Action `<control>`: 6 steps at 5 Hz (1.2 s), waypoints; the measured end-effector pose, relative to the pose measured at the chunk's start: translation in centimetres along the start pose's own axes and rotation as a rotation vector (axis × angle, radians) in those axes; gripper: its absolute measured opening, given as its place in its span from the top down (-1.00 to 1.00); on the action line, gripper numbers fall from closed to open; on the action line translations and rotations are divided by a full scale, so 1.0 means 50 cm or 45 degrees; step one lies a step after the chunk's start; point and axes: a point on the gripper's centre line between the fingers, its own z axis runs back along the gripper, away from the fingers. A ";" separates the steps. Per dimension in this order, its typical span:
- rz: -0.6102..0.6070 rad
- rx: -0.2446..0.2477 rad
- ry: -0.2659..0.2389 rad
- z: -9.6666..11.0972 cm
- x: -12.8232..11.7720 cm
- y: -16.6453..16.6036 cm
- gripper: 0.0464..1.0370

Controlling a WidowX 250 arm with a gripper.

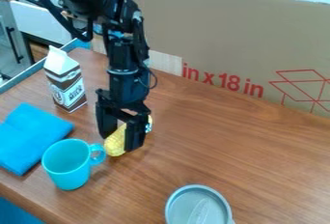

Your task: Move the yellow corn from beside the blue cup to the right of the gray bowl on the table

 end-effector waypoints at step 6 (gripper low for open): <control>0.060 -0.032 -0.527 0.213 0.121 -0.193 -0.30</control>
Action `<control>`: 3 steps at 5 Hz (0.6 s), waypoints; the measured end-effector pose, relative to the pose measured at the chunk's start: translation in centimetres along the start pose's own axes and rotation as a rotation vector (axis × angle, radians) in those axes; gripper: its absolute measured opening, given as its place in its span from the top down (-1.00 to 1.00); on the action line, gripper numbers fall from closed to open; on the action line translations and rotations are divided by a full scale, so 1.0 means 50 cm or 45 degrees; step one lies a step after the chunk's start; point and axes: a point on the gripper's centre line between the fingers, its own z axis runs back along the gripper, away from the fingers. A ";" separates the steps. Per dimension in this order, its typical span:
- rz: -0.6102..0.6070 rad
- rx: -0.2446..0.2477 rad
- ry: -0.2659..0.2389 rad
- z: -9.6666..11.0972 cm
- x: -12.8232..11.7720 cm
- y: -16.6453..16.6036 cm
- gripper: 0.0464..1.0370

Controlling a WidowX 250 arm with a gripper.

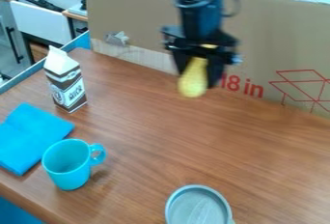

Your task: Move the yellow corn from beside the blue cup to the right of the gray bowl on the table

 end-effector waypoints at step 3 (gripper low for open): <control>-0.066 -0.047 0.243 -0.110 -0.032 -0.258 -0.30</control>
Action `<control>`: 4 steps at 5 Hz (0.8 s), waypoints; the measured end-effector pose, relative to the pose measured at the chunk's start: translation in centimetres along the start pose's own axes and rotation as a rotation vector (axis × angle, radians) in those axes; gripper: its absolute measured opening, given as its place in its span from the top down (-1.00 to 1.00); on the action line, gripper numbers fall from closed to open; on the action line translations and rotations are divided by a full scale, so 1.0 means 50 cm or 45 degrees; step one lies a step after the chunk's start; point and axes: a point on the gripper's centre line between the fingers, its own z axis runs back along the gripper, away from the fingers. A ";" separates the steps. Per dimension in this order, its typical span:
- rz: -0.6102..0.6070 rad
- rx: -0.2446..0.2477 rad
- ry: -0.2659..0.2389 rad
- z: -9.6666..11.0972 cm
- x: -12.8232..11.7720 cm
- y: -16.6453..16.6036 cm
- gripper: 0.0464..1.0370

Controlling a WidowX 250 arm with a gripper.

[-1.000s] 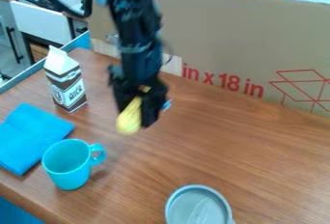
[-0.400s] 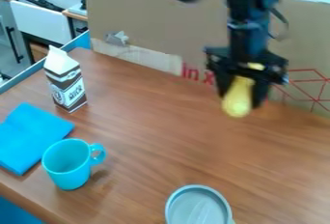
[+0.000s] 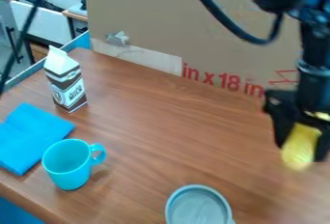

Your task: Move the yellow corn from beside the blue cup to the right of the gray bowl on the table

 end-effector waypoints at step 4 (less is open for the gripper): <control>0.156 0.074 0.108 -0.134 -0.019 -0.027 -0.30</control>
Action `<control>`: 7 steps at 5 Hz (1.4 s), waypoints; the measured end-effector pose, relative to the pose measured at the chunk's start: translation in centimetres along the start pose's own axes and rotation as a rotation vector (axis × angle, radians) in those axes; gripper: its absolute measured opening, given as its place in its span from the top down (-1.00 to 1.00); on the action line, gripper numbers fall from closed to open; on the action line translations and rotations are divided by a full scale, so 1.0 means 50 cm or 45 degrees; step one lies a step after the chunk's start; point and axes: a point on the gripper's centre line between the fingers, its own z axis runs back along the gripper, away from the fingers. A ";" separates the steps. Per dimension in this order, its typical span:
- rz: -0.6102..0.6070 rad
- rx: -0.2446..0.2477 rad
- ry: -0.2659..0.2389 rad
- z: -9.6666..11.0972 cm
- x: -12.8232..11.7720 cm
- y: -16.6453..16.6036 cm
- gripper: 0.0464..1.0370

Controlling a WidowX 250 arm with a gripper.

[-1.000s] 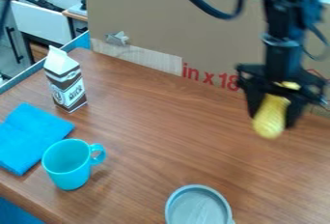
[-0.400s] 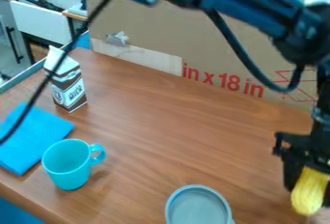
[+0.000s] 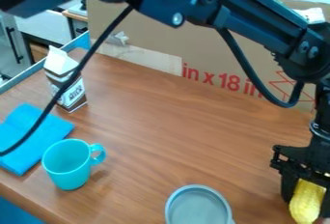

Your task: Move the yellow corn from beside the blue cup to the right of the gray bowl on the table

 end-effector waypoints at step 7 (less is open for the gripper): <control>0.069 0.071 -0.282 0.265 -0.088 0.204 -0.93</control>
